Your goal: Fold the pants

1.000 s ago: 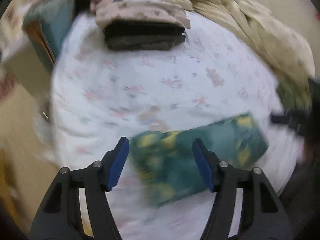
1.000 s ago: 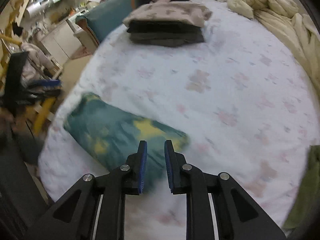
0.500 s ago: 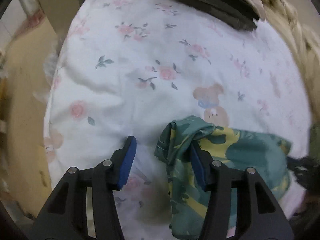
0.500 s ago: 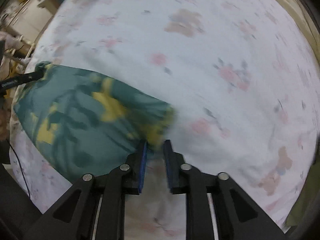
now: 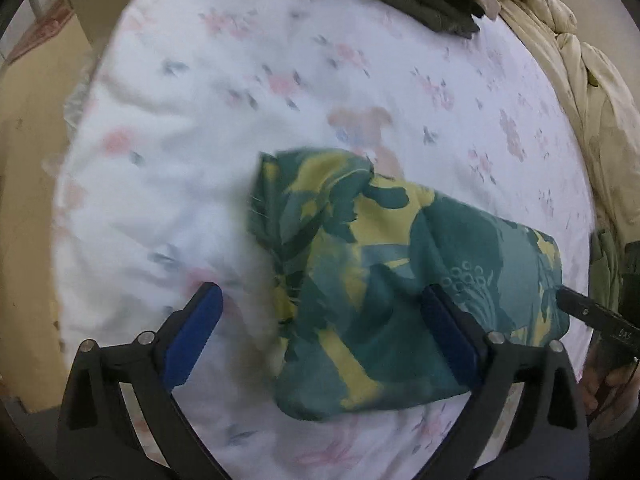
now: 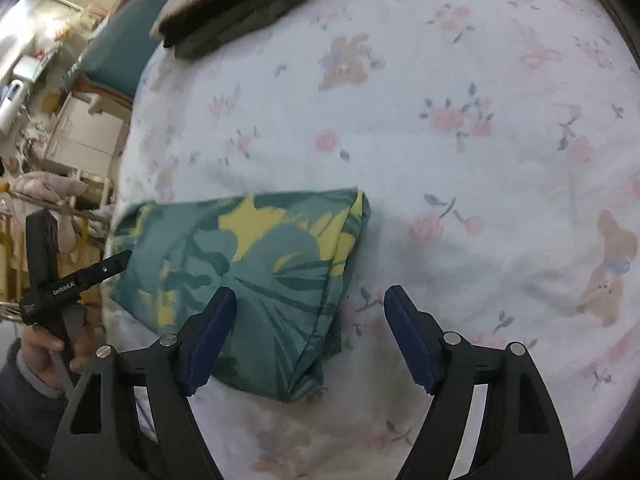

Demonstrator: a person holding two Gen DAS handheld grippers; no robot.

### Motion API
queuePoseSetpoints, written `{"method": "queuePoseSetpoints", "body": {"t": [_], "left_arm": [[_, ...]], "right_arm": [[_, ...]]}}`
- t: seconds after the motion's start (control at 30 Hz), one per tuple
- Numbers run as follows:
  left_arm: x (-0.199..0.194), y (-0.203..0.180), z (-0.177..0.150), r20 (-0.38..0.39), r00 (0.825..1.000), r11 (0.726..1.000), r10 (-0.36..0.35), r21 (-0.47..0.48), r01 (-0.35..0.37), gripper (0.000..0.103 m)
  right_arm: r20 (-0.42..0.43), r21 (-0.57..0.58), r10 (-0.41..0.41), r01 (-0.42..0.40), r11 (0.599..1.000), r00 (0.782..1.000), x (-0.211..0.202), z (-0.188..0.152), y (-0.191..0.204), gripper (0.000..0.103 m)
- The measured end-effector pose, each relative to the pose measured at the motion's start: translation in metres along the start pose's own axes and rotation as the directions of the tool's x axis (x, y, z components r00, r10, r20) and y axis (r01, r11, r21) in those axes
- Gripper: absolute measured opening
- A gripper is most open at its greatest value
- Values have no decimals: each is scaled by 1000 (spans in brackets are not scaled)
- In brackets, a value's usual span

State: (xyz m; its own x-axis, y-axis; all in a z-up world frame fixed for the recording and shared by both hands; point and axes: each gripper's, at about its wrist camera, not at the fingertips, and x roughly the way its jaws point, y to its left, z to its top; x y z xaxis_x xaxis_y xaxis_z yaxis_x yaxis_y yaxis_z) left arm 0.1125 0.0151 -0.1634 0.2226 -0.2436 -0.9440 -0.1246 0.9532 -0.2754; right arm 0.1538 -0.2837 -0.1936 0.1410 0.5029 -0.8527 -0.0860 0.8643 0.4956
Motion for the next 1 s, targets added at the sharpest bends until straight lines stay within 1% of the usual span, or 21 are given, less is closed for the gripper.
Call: {"method": "queuePoseSetpoints", "body": {"t": [0.03,0.1,0.13,0.17,0.2,0.23,0.27,0.3,0.37,0.47,0.6,0.63,0.7,0.73,0.77,0.8,0.87,0.9,0.93,0.97,1.0], "left_arm": [[2,-4,0,14,1000,1000,1,18,-1,97],[4,-8,4,68,998,998,16,56,-20,91],[7,-9,7,73,997,998,3,62,-7,77],[9,-10,8,73,997,998,-12,67,7,57],[10,-13,9,72,997,996,-35,80,29,47],[11,-18,9,65,996,993,-60,107,53,26],[11,-23,8,50,997,989,-65,136,58,8],[10,-26,9,40,998,988,-55,147,49,8],[1,-29,12,30,996,990,-80,117,76,6],[-18,-29,25,52,992,990,-113,91,108,6],[-55,-36,62,127,981,985,-148,102,136,6],[-65,-40,79,151,976,984,-155,110,139,6],[-81,-46,112,208,965,981,-163,134,136,6],[-91,-49,138,247,956,981,-161,150,126,6],[-95,-49,153,264,951,980,-163,152,126,6],[-101,-50,179,285,945,981,-162,152,122,6],[-108,-50,218,324,932,981,-160,154,115,6],[-108,-51,235,338,928,981,-156,161,106,6],[-109,-54,262,354,924,981,-144,171,87,6],[-106,-53,277,364,921,982,-139,172,80,6],[-104,-54,294,371,919,983,-135,169,76,6]], "right_arm": [[-8,18,20,-20,1000,1000,5,-1,-2,79],[-8,80,114,-113,990,993,18,-2,-5,79],[-3,93,145,-144,985,989,23,-2,-4,79],[13,88,153,-154,984,988,26,-3,-1,78],[40,78,149,-152,985,988,29,-4,1,73],[69,74,152,-157,985,986,33,-5,7,67],[81,72,160,-166,983,984,37,-8,10,45],[94,73,168,-175,982,981,39,-9,14,33],[141,60,176,-186,981,974,33,-11,21,28],[165,39,207,-216,976,964,21,-2,27,24],[235,-20,262,-265,964,936,-16,28,34,24],[252,-50,274,-271,961,928,-27,44,41,24],[271,-93,278,-263,960,921,-36,75,52,24],[280,-127,284,-258,958,917,-43,100,60,24],[285,-147,284,-251,957,916,-46,116,66,24],[298,-178,289,-245,953,910,-52,145,74,24],[312,-218,293,-232,948,904,-57,188,86,24],[319,-244,288,-215,946,903,-58,217,94,24],[324,-256,282,-203,945,903,-54,237,100,24],[331,-267,279,-194,944,901,-51,269,105,24],[331,-267,276,-192,945,902,-50,283,105,24]]}}
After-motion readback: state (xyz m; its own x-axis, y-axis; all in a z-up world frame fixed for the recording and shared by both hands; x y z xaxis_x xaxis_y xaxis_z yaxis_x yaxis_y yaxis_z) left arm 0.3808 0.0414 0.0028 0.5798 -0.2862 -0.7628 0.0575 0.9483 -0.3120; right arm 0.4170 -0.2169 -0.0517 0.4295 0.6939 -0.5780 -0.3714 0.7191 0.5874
